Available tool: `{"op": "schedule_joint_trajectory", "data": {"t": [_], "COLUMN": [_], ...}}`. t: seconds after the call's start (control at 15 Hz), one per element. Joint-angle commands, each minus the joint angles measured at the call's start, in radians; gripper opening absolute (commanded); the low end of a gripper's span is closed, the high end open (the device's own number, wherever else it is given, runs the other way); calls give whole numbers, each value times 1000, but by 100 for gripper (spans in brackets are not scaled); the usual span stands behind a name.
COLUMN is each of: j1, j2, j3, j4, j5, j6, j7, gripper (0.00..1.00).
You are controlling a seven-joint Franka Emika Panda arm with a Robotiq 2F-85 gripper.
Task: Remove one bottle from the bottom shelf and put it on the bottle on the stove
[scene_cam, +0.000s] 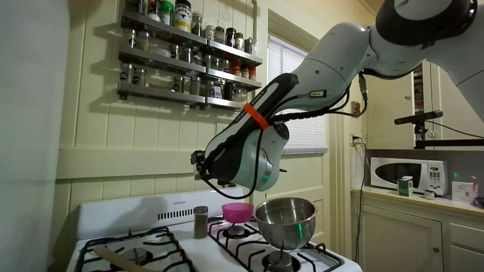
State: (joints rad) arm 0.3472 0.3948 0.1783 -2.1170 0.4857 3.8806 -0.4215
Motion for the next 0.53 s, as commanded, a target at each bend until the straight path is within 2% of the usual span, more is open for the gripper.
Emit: {"op": "schedule_joint_trajectory", "data": {"t": [0.0,0.47], "j1": [5,52], "j2": [2,21], "j3": [-1,-7], "j4": [0,3], "j5": [9,131], "j6": [9,67], "j7": [-4,-30], "gripper": [25,25]}}
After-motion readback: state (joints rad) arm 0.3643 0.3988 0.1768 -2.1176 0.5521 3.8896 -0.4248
